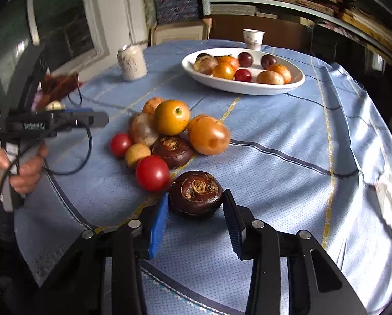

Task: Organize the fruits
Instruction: 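Grasp a dark brown fruit from the pile with the right gripper, then grasp a red tomato with the left gripper while the right gripper holds the dark fruit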

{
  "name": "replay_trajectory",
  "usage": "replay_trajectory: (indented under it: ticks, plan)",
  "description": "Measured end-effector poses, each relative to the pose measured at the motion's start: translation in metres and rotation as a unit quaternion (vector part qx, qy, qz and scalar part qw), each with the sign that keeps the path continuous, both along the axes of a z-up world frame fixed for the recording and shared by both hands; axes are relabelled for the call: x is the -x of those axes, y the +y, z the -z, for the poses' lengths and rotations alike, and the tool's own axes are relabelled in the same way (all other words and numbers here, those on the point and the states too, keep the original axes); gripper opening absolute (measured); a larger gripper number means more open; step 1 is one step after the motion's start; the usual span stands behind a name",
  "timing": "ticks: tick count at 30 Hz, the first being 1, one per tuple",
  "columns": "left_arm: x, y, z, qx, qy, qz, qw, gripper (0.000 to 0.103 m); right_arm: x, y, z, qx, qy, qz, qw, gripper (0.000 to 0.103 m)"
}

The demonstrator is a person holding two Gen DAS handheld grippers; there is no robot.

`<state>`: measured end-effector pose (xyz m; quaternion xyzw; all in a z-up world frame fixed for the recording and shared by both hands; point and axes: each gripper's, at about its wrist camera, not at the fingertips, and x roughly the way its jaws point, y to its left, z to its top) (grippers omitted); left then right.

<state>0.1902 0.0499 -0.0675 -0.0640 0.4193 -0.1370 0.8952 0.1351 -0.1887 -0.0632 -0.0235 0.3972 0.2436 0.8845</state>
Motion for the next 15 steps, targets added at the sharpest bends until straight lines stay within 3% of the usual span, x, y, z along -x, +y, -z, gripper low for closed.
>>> replay_trajectory:
  ticks: [3,5,10,15]
  plan:
    - [0.005,-0.007,-0.004,0.006,-0.013,0.025,0.9996,0.098,-0.002,-0.022,0.000,-0.058,0.006,0.029,0.998,0.041]
    - [0.012,-0.017,-0.008,0.007,-0.025,0.045,0.9986,0.097,-0.002,-0.027,-0.001,-0.071,0.003,0.034,0.997,0.041]
    - [0.021,-0.046,-0.005,-0.009,-0.015,0.103,0.9945,0.053,0.000,-0.023,-0.002,-0.070,-0.003,0.022,0.997,0.041]
    - [0.019,-0.051,-0.003,-0.014,-0.006,0.110,0.9938,0.053,0.001,-0.024,-0.003,-0.074,-0.005,0.022,0.997,0.042]
